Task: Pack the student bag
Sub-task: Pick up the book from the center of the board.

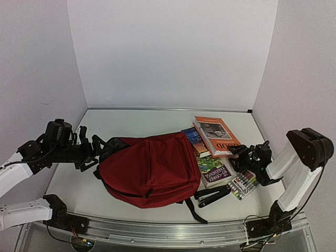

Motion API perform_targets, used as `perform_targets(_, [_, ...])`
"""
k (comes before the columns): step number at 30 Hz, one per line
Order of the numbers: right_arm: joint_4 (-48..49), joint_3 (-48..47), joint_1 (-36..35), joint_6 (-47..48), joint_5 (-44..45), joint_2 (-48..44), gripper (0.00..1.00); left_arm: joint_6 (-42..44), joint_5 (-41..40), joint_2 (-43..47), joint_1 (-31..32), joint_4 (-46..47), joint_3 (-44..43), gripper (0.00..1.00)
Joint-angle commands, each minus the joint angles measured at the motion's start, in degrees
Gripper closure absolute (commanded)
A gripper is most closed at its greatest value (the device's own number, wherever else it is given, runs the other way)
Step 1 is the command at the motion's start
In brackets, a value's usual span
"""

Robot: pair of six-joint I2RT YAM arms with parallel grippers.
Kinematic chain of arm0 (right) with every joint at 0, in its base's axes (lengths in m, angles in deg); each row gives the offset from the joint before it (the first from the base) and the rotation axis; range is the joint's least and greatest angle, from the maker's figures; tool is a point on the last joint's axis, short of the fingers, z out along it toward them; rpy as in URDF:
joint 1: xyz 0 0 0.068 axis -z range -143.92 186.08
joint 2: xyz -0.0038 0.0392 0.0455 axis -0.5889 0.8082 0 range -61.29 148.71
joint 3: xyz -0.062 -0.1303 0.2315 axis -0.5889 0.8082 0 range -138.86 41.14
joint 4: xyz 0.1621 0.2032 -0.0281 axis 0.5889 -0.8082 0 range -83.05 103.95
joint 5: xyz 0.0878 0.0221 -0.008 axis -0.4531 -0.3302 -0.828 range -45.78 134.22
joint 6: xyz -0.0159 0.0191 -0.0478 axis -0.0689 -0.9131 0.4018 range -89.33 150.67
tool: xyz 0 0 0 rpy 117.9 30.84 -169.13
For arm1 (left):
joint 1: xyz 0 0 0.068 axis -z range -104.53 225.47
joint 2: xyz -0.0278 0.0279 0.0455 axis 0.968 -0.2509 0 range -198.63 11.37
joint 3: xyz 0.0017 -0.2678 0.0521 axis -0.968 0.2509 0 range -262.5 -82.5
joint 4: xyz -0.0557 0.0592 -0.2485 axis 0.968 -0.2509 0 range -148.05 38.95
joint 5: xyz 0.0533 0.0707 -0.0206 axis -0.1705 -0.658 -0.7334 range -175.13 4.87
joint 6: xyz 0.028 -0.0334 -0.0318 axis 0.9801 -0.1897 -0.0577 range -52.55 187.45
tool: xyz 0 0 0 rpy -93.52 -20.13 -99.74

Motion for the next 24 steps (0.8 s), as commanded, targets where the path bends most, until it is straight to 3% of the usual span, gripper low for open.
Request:
perform_targets(1, [10.5,-0.7,-0.1,-4.6,1.9,4.2,0.3,0.3,-0.9,-0.6,-0.3,1.4,-1.7,0.0])
perform_targets(9, [14.9,-3.5,-0.1,-7.4,5.0,8.1,0.27,0.3,-1.5,-1.3,-0.3,1.0,-2.4,0.0])
perform_targets(20, [18.1,-7.5,-0.1,-10.6,8.4,12.2,0.39,0.6,-2.1,-2.5,-0.3,0.1,-3.9,0.0])
perform_targets(24, [19.8,-9.0,-0.1,-11.1,8.6,13.7,0.52,0.6,-2.4,-2.6,-0.3,-0.6,-4.5,0.0])
